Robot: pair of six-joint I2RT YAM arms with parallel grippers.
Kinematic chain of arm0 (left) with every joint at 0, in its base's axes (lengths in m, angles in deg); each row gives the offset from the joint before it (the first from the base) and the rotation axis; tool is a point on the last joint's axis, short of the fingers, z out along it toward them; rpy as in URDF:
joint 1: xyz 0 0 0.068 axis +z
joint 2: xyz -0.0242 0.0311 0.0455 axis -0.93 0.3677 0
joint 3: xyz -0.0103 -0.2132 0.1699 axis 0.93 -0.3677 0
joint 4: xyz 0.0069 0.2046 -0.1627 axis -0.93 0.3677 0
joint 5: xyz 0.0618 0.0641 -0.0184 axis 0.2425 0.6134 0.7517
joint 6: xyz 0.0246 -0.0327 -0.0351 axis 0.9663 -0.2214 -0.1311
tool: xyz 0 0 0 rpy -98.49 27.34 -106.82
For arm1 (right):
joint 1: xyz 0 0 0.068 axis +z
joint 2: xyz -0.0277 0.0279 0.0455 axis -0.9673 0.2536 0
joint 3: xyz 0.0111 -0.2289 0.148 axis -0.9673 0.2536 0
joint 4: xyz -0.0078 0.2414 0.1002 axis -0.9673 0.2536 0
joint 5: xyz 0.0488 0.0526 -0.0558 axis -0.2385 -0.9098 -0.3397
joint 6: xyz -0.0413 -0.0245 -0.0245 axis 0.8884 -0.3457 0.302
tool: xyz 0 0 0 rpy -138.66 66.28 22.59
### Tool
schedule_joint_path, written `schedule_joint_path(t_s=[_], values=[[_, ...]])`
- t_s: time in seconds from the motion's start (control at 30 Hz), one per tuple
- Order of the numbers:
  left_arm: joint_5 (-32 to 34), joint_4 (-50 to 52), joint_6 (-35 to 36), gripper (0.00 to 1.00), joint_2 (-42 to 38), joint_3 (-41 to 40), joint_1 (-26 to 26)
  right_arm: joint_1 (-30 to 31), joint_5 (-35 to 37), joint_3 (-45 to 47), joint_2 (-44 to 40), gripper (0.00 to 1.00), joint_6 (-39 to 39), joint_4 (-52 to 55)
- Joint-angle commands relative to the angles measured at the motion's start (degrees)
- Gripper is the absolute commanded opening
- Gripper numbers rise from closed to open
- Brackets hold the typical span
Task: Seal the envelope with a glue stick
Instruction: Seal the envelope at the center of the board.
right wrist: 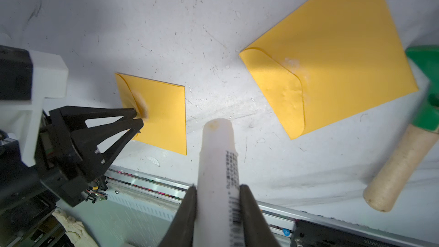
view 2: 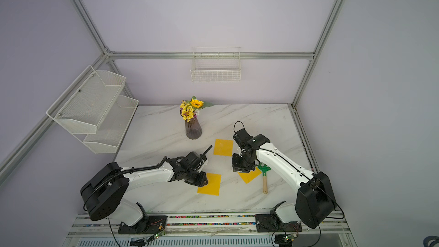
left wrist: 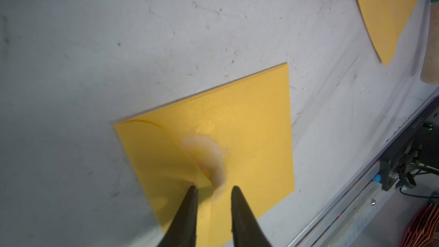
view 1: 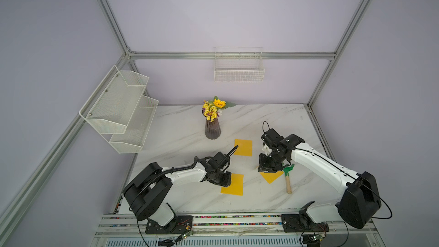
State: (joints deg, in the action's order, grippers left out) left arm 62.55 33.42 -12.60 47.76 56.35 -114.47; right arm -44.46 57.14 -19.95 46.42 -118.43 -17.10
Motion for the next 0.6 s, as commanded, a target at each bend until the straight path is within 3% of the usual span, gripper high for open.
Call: schedule_joint_path(t_s=[0.0,0.17,0.4,0.57], values=[[-4.6,-0.4,-0.4,0.2,-1.6,-4.1,2.0,-0.3,-0.7,0.3,0.4,0.0,0.9,0.8],[-5.2,2.5,2.5,0.14,-3.0,-4.6,4.6,-0.4,-0.7,0.1,0.4,0.0,1.0,0.8],[-2.7,7.0,4.8,0.1,0.7,-1.2,4.3,-0.3,-0.9,0.1,0.1,0.0,1.2,1.1],[4.4,12.0,4.1,0.09,3.0,0.4,1.7,-0.3,-0.7,0.2,-0.7,0.0,1.4,1.2]])
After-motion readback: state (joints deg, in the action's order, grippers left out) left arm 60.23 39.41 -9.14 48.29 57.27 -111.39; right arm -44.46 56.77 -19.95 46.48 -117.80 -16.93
